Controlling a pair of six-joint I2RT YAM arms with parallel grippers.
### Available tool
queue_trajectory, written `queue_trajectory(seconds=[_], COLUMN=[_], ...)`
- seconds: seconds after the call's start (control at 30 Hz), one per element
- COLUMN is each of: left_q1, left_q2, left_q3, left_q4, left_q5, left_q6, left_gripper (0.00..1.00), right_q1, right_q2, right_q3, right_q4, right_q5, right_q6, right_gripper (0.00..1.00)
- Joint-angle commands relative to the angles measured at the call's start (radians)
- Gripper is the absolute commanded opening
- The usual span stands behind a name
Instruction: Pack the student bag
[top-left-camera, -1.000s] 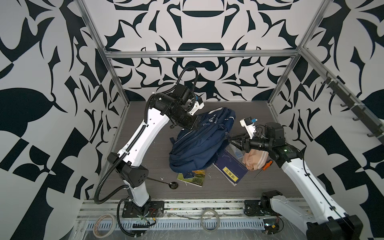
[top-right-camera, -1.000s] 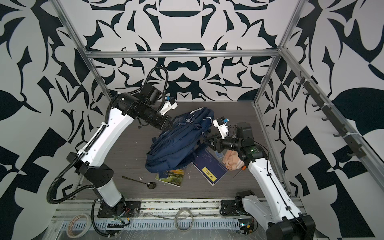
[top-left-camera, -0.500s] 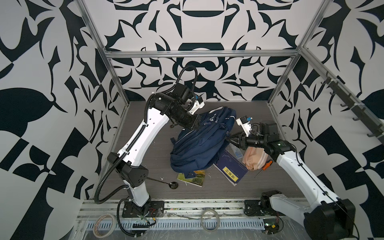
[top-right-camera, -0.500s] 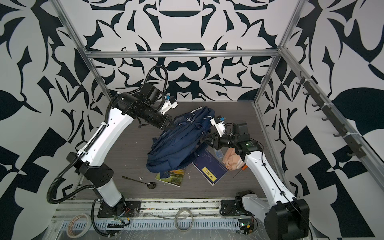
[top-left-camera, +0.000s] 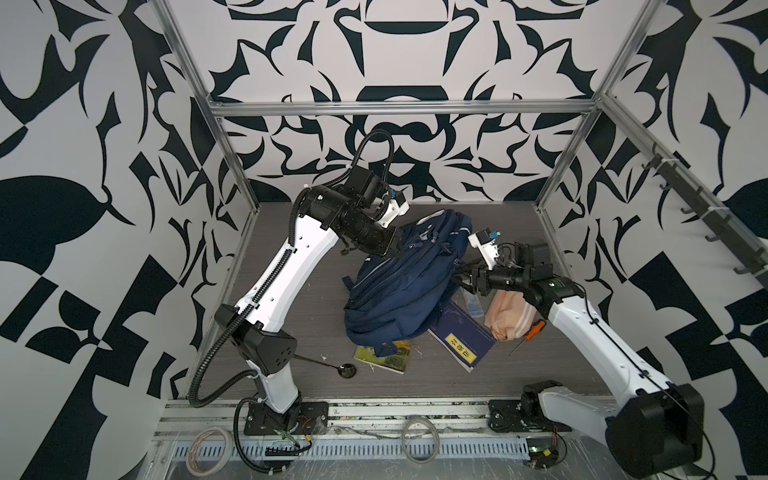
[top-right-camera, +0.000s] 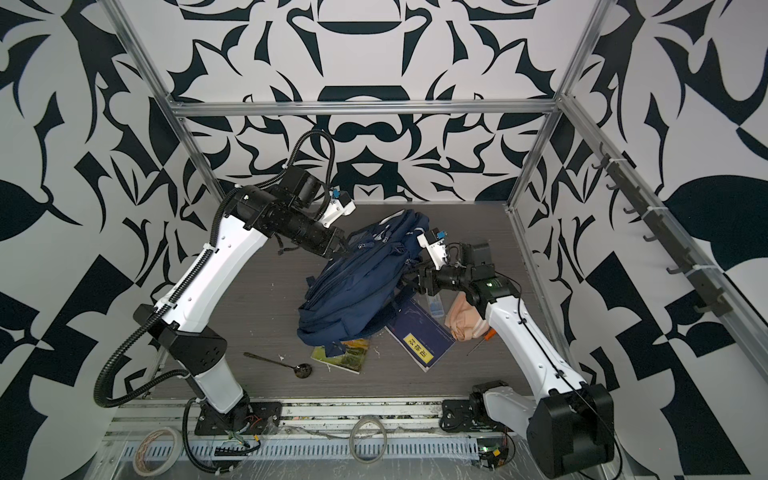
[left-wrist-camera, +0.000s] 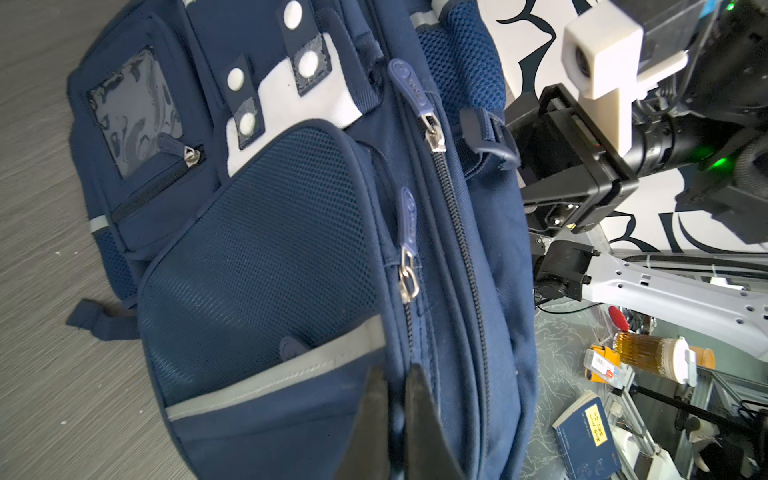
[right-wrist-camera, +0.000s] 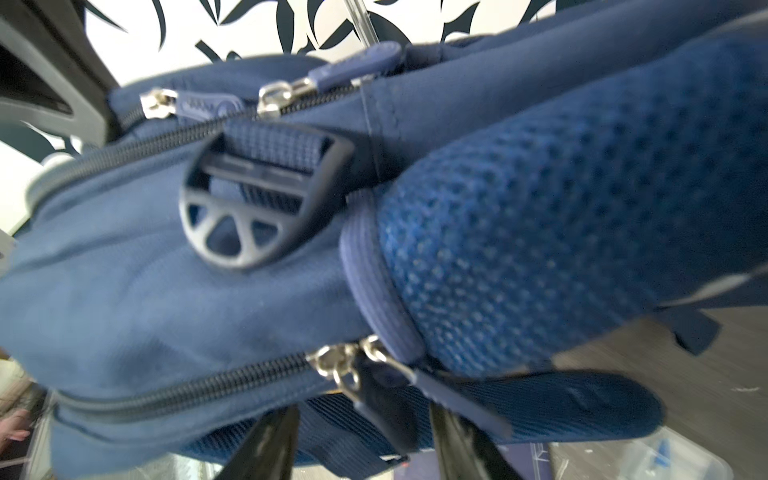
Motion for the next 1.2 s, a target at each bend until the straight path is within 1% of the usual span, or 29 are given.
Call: queue_trajectory(seconds=[0.0,0.03,0.17,0.33,0.37,0.47,0.5,0.53,0.6,0.67,0.73,0.77,0.87,0.93,1.07,1.17], left_q1=[0.002,0.003,0.002,0.001,0.002,0.002,0.003,0.006,0.019,0.045,0.066,0.074,0.079,0.078,0.073,0.062], left_q2=[-0.043,-0.042,-0.043,-0.046,-0.046,-0.054,-0.057,-0.056,-0.039,-0.018,-0.019,-0.026,-0.032,-0.030,-0.023,-0.018], left_q3=[0.003,0.002,-0.003,-0.004,-0.004,-0.018,-0.026,-0.029,-0.019,-0.015,-0.038,-0.058,-0.082,-0.099,-0.128,-0.146], left_q4=[0.080,0.081,0.085,0.096,0.096,0.104,0.108,0.107,0.070,0.040,0.063,0.093,0.169,0.226,0.324,0.378], left_q5=[0.086,0.090,0.097,0.095,0.093,0.080,0.071,0.056,-0.034,-0.111,-0.153,-0.164,-0.164,-0.142,-0.117,-0.104], left_q6=[0.003,0.001,-0.003,-0.011,-0.012,-0.013,-0.017,-0.022,-0.054,-0.115,-0.171,-0.199,-0.261,-0.309,-0.393,-0.446], left_gripper=[0.00,0.00,0.00,0.00,0.00,0.00,0.00,0.00,0.00,0.00,0.00,0.00,0.00,0.00,0.00,0.00], right_q1=[0.010,0.010,0.011,0.011,0.011,0.011,0.011,0.011,0.013,0.024,0.056,0.085,0.185,0.247,0.365,0.416], right_q2=[-0.004,-0.002,0.003,-0.001,-0.004,-0.025,-0.037,-0.046,-0.056,-0.059,-0.061,-0.059,-0.043,-0.028,-0.019,-0.023], right_q3=[0.046,0.046,0.055,0.055,0.057,0.055,0.054,0.058,0.069,0.082,0.094,0.105,0.140,0.159,0.189,0.200], right_q4=[0.059,0.062,0.054,0.029,0.019,0.004,0.000,-0.010,-0.048,-0.101,-0.166,-0.209,-0.312,-0.360,-0.400,-0.391], right_q5=[-0.007,-0.008,-0.010,0.013,0.023,0.077,0.098,0.115,0.138,0.157,0.202,0.242,0.362,0.414,0.511,0.533], right_q6=[-0.007,-0.008,-0.021,-0.042,-0.049,-0.064,-0.071,-0.078,-0.104,-0.139,-0.191,-0.226,-0.307,-0.330,-0.321,-0.284], right_gripper=[0.49,0.47,0.35,0.22,0.18,0.02,0.00,0.00,0.00,0.00,0.00,0.00,0.00,0.00,0.00,0.00])
